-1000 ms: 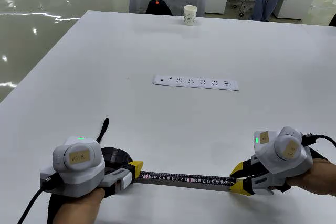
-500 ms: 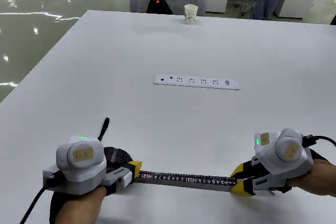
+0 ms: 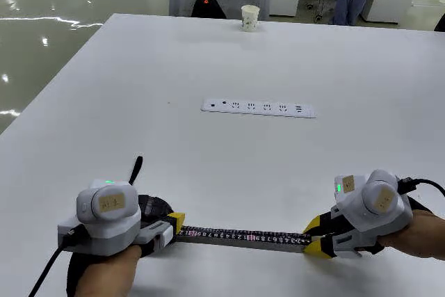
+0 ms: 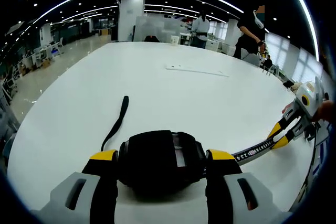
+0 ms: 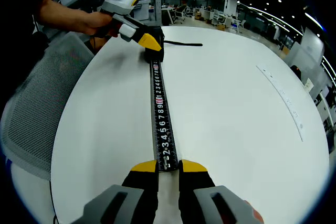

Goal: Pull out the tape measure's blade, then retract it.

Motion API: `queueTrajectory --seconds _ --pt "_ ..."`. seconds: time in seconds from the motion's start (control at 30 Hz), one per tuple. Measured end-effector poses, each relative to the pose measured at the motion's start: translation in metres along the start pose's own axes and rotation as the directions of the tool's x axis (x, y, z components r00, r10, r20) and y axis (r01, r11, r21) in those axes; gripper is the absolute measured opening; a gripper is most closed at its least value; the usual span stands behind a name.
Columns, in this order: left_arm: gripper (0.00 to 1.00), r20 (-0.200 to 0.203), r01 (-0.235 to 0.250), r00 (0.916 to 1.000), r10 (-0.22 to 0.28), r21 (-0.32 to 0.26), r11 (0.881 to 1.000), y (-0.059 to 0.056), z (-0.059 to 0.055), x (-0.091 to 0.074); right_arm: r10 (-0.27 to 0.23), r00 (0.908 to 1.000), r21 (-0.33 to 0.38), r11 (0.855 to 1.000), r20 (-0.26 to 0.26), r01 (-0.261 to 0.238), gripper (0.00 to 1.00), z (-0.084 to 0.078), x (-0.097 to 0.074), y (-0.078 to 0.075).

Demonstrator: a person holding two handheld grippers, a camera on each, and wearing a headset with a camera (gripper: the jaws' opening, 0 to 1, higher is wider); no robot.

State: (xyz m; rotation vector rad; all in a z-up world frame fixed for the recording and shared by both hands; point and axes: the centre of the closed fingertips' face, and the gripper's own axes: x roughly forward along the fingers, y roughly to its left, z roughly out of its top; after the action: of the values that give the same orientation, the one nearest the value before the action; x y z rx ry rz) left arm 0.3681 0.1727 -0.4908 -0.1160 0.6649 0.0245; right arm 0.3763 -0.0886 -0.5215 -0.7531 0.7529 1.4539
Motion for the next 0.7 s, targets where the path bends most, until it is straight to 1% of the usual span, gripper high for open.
queueTrajectory --seconds 0.2,0.37,0.6,0.7 --pt "0.63 -0.014 -0.007 0.9999 0.007 0.002 1.000 -0.0002 -0.0004 -0.0001 -0.004 1.0000 0.006 1.000 -0.001 0.004 0.10 -0.0001 0.0001 -0.0002" --pt "0.62 -0.017 -0.011 0.9998 0.011 0.005 1.000 0.0001 -0.0007 -0.0006 -0.007 1.0000 0.010 1.000 -0.005 0.007 0.10 0.0001 0.0001 -0.0001" --pt "0.60 -0.042 -0.017 0.9990 0.018 0.013 1.000 0.0020 -0.0019 -0.0005 -0.010 0.9999 0.013 1.000 -0.010 0.010 0.10 -0.0001 0.0006 -0.0008" --pt "0.60 -0.044 -0.014 0.9989 0.015 0.019 1.000 0.0019 -0.0019 -0.0003 -0.012 0.9998 0.010 1.000 -0.014 0.012 0.10 0.0002 0.0004 -0.0005"
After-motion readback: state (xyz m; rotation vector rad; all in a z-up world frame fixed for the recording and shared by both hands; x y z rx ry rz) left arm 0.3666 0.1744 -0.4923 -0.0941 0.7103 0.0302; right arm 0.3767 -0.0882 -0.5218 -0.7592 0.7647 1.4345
